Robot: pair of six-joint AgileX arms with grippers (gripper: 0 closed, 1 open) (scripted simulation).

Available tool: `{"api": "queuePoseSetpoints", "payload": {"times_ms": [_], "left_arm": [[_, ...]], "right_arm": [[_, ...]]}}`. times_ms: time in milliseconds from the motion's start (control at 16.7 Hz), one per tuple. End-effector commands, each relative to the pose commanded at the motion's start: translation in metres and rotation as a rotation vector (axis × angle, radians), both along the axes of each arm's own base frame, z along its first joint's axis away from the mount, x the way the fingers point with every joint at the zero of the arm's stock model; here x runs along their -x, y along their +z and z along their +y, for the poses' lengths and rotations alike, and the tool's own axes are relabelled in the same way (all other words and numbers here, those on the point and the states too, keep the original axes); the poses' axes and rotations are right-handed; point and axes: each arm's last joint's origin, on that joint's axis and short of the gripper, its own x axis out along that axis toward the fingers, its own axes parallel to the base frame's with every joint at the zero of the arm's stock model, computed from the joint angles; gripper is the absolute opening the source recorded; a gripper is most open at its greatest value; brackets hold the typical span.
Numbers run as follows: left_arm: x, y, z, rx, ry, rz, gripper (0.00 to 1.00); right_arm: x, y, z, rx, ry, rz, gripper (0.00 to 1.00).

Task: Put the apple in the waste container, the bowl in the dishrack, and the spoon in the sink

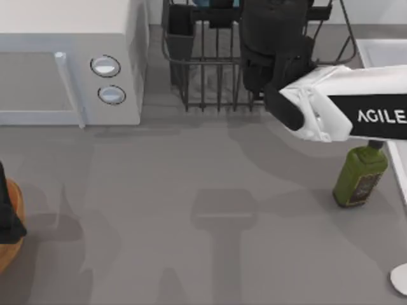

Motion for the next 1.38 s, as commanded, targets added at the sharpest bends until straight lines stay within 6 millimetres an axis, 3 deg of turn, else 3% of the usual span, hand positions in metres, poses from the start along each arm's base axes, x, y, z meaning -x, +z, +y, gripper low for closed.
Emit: {"api": "queuePoseSetpoints", "payload": {"times_ms": [120, 660, 780, 900, 1080, 1200, 1380], "left_arm": [[0.000, 0.000, 0.000, 0.000, 0.000, 0.000, 1.00], [0.000, 0.000, 0.000, 0.000, 0.000, 0.000, 1.00], [0.000, 0.000, 0.000, 0.000, 0.000, 0.000, 1.00], [0.000, 0.000, 0.000, 0.000, 0.000, 0.000, 1.00], [0.000, 0.000, 0.000, 0.000, 0.000, 0.000, 1.00], [0.000, 0.000, 0.000, 0.000, 0.000, 0.000, 1.00], [0.000, 0.000, 0.000, 0.000, 0.000, 0.000, 1.00]], "right_arm": [[0.000, 0.000, 0.000, 0.000, 0.000, 0.000, 1.00], [0.001, 0.000, 0.001, 0.000, 0.002, 0.000, 1.00], [0.003, 0.003, -0.007, 0.000, 0.016, 0.004, 1.00], [0.010, 0.009, -0.025, 0.000, 0.042, 0.014, 1.00], [0.032, 0.023, -0.068, 0.004, 0.088, 0.040, 1.00], [0.057, 0.032, -0.105, 0.010, 0.115, 0.065, 1.00], [0.115, 0.034, -0.164, 0.020, 0.140, 0.104, 1.00]]}}
